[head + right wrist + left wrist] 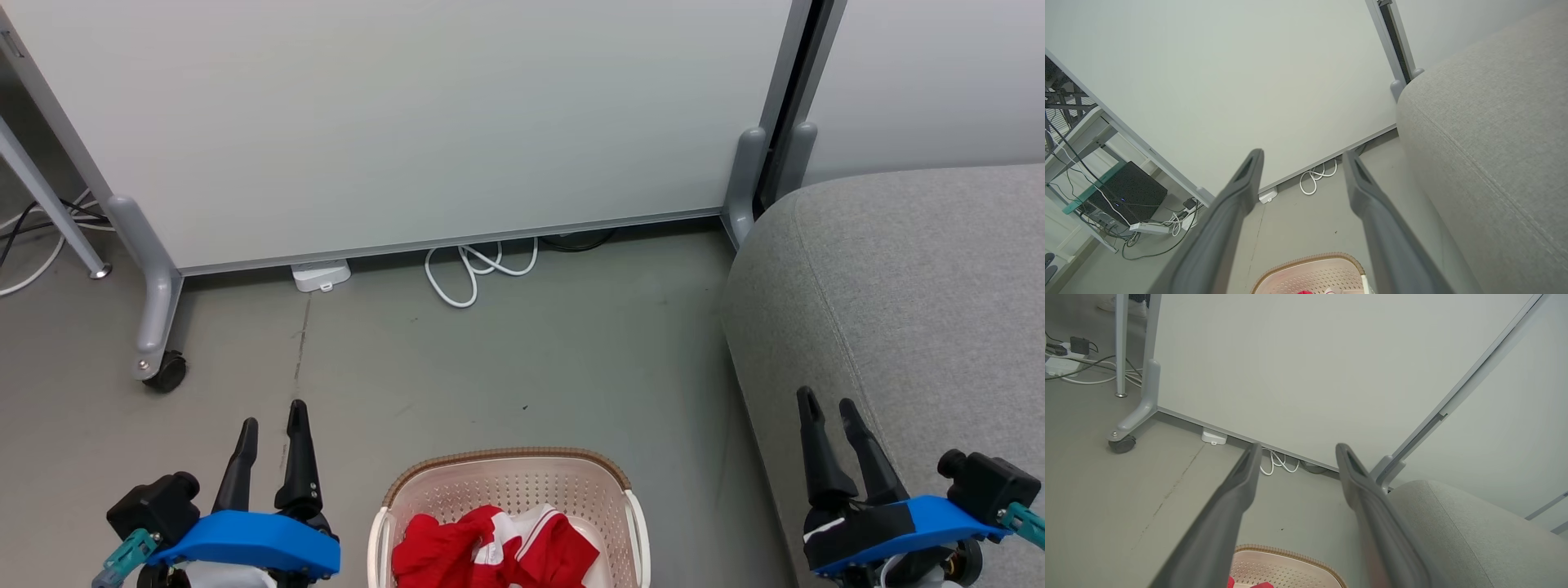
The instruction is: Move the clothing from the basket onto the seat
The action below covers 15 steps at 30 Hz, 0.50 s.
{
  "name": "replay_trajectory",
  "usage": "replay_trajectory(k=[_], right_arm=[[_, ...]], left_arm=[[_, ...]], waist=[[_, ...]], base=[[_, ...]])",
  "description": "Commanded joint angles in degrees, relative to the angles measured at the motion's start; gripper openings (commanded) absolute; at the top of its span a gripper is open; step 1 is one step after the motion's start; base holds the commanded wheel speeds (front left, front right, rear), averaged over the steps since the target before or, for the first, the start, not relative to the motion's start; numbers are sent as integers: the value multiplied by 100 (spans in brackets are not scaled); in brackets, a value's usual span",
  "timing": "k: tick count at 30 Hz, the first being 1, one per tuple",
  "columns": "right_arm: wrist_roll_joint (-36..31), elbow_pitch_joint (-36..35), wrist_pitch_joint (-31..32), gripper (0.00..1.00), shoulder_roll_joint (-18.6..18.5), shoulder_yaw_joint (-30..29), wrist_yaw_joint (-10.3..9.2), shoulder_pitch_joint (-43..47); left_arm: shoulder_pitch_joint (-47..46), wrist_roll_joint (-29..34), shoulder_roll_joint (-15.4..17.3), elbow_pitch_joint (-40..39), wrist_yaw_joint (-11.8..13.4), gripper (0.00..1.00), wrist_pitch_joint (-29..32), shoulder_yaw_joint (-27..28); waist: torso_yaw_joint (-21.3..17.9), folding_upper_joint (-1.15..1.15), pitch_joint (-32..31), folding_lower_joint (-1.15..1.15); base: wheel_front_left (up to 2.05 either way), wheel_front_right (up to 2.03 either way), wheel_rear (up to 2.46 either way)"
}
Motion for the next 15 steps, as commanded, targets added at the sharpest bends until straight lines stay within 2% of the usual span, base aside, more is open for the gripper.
replay_trajectory(k=[1,15], right_arm=[[-214,-39,-76,100,-42,15,9,-107],[-1103,101,-274,100,-49,19,11,-130]], left_arm=[[-138,211,48,-31,19,100,-70,-32],[-124,914,43,16,-21,100,-273,-120]], waist=[[3,0,-2,0],[9,0,-13,0]], base=[[0,0,0],[0,0,0]])
